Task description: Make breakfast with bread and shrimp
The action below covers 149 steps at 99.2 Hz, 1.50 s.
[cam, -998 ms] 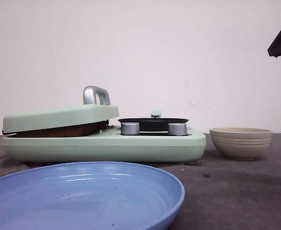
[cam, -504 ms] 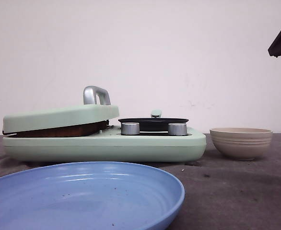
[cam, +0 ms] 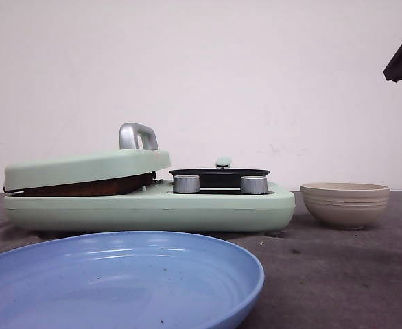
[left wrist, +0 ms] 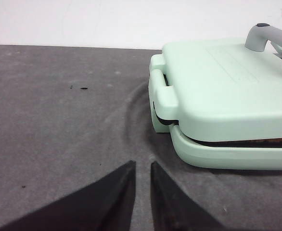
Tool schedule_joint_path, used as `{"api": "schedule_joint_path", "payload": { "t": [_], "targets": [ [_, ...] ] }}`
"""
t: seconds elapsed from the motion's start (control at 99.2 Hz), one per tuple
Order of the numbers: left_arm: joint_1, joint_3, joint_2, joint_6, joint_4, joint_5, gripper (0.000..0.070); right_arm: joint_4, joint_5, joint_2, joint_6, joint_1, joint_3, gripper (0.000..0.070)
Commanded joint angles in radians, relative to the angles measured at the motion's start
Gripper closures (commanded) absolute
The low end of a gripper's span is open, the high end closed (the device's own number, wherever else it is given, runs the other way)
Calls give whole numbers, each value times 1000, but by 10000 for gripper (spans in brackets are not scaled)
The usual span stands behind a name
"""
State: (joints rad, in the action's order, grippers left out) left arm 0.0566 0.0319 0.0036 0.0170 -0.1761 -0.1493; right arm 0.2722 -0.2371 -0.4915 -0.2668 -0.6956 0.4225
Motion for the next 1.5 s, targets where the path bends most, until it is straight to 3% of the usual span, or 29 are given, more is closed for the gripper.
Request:
{"api": "schedule_joint_path", "payload": {
  "t": [0.0, 0.121, 0.181, 0.262, 0.363, 0.504, 0.655, 0.756, 0.847, 1.492],
  "targets": [
    [0, -18, 0, 2, -3, -6, 700, -9, -3, -1, -10, -9, 4, 694],
    [0, -18, 0, 2, -3, -6, 700, 12, 28, 68, 0, 24, 1, 694],
    [0, -18, 0, 2, -3, -6, 700, 9, 82, 108, 35, 61, -13, 694],
    [0, -18, 0, 2, -3, -6, 700, -14, 91, 161, 110, 127, -56, 694],
    [0, -18, 0, 2, -3, -6, 700, -99, 124, 231, 198, 228, -152, 694],
    [0, -18, 0, 2, -3, -6, 700, -232, 235, 353, 277, 390, -310, 694],
    [0, -18, 0, 2, -3, -6, 700, -226, 298, 475, 286, 527, -410, 694],
    [0, -18, 0, 2, -3, -6, 700, -143, 320, 488, 303, 591, -411, 694],
    [0, -18, 0, 2, -3, -6, 700, -90, 342, 488, 298, 615, -411, 694],
    [0, -18, 0, 2, -3, -6, 700, -122, 368, 488, 285, 615, -410, 694]
  ]
}}
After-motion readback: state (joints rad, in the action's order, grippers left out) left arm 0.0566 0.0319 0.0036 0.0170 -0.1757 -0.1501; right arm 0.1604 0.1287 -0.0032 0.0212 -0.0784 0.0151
